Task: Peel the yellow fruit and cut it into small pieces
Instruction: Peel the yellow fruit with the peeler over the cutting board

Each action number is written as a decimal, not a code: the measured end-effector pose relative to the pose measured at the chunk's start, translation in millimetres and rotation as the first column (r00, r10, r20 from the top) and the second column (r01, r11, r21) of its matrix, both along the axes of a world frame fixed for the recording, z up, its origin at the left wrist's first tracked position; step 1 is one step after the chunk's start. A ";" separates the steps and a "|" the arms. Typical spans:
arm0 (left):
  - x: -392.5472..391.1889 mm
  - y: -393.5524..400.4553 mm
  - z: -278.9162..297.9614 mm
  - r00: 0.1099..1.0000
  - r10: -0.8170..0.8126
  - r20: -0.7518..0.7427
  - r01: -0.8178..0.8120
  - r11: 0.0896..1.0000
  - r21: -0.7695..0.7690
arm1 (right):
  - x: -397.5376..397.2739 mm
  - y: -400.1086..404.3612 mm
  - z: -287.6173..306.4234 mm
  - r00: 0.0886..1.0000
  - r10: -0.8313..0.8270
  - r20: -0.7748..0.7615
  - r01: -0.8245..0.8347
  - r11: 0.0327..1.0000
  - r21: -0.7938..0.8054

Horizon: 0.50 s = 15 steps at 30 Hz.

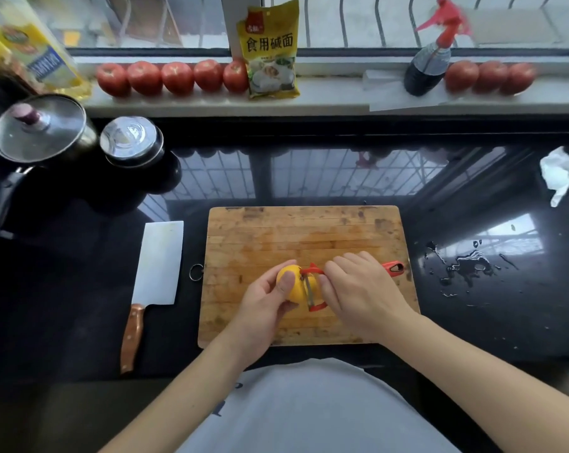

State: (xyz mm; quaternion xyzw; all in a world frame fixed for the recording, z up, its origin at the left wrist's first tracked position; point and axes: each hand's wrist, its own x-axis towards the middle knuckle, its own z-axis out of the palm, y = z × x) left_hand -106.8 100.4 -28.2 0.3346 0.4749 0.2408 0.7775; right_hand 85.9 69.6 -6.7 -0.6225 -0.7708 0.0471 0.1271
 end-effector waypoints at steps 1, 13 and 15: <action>1.3 -1.8 0.7 1.000 0.008 0.021 -0.008 1.000 -0.012 | -3.3 -0.2 2.3 1.000 -0.014 -0.005 0.014 1.000 0.010; 6.7 -14.3 6.4 0.991 0.116 0.062 -0.118 0.993 0.020 | -5.8 -4.1 1.8 0.996 0.045 0.073 -0.046 0.999 0.010; 4.8 -14.1 3.1 0.992 0.120 0.043 -0.122 0.992 0.030 | -1.5 -0.2 -6.1 0.995 0.052 0.080 -0.053 0.999 0.012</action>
